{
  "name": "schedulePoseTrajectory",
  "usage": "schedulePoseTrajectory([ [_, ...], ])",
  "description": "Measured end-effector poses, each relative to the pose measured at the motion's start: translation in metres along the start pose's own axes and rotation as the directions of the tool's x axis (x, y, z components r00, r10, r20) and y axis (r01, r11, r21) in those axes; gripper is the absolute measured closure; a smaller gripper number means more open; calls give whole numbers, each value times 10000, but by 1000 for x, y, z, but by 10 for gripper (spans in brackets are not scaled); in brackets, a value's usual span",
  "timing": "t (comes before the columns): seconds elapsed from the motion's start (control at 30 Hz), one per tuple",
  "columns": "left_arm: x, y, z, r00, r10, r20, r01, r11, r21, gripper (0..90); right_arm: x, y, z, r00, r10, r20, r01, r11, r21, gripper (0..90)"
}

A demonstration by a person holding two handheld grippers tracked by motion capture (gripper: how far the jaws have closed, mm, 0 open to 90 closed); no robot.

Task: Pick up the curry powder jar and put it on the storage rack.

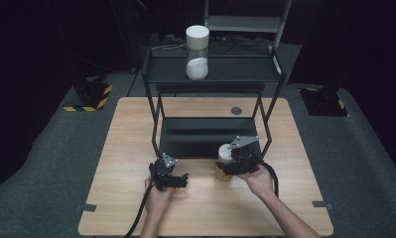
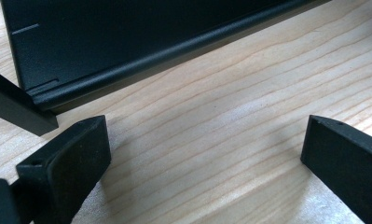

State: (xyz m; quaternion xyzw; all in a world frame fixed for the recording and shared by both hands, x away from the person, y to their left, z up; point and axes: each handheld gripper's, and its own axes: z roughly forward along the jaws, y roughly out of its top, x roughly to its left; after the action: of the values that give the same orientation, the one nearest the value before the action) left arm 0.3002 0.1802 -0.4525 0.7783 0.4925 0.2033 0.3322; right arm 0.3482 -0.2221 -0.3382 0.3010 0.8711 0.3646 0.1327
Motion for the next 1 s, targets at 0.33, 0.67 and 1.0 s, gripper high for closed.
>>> schedulePoseTrajectory([
  [0.33,0,0,0,10000,-1,1,1,10000,0,14,-12,16,-22,10000,7,35,-7,10000,-34,343],
  [0.67,0,0,0,10000,-3,0,3,10000,1,13,-22,38,-54,9996,-46,284,53,9997,-219,343],
  [1.0,0,0,0,10000,1,0,-1,10000,2,13,-27,65,-84,9991,-161,385,174,9993,-339,343],
])
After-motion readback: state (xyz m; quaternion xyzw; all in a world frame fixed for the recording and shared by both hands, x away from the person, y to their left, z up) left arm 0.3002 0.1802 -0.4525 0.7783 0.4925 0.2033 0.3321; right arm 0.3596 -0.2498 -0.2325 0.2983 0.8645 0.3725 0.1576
